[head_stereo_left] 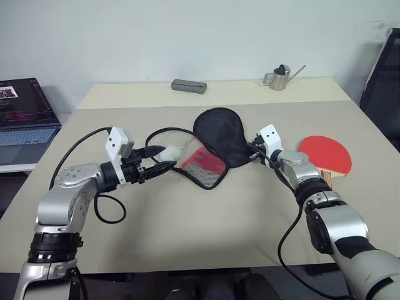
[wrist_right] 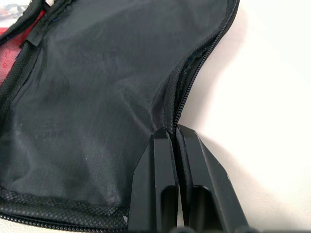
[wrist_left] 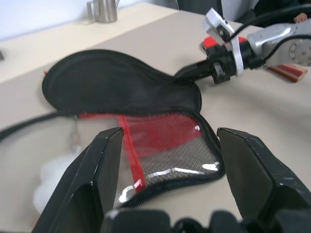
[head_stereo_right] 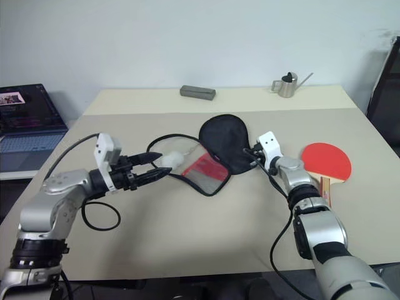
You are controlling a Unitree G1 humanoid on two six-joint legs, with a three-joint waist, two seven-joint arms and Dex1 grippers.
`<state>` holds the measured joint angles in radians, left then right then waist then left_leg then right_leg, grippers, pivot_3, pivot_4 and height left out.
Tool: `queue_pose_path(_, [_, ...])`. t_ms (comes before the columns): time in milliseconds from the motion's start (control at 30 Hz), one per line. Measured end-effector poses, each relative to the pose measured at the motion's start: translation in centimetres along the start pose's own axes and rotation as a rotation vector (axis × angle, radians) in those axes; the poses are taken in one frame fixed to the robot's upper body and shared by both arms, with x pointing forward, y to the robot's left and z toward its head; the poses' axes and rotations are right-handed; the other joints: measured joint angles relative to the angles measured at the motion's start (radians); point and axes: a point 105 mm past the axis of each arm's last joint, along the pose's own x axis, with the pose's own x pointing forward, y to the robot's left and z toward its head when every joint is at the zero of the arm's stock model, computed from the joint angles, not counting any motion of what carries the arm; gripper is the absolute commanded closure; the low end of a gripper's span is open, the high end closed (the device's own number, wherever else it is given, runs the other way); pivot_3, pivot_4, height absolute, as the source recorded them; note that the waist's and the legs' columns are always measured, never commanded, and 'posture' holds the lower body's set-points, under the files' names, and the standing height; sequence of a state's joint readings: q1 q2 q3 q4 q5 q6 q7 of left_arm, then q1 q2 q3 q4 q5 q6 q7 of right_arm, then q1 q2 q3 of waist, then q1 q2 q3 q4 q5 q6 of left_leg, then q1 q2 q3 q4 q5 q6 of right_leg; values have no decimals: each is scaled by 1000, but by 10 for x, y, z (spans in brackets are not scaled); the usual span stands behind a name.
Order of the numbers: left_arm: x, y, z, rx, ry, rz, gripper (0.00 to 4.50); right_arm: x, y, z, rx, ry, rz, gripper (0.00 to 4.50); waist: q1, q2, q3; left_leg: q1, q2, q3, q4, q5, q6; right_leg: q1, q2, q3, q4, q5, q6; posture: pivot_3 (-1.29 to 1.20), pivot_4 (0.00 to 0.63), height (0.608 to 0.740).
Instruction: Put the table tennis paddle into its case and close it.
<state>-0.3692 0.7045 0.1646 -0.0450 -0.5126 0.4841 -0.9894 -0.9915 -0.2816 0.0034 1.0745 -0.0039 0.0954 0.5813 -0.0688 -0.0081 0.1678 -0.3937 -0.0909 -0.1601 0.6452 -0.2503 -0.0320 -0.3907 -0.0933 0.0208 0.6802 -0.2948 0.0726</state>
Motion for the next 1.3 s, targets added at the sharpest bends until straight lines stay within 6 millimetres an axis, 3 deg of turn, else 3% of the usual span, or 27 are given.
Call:
queue_pose_path(500, [-2, -28, 7, -40, -34, -93, 1133, -39, 19, -5, 187, 106, -61, 4469, 12, 0, 0, 0, 0, -1, 0, 0, 0, 0, 0, 0, 0, 0, 0, 0, 150, 740])
queue_pose_path(600, [-2, -29, 7, -45, -33, -102, 1133, -46, 29, -16, 242, 142, -65, 4469, 14, 0, 0, 0, 0, -1, 0, 0, 0, 0, 0, 0, 0, 0, 0, 0, 150, 740])
queue_pose_path(1033, [-2, -36, 12, -33, -30, -147, 1133, -61, 62, -19, 340, 195, -72, 4469, 13, 0, 0, 0, 0, -1, -1, -2, 3, 0, 0, 0, 0, 0, 0, 0, 150, 740])
queue_pose_path(1300, [-2, -39, 10, -46, -23, -165, 1133, -66, 66, -17, 350, 206, -66, 4469, 13, 0, 0, 0, 0, -1, -1, -2, 3, 0, 0, 0, 0, 0, 0, 0, 150, 740])
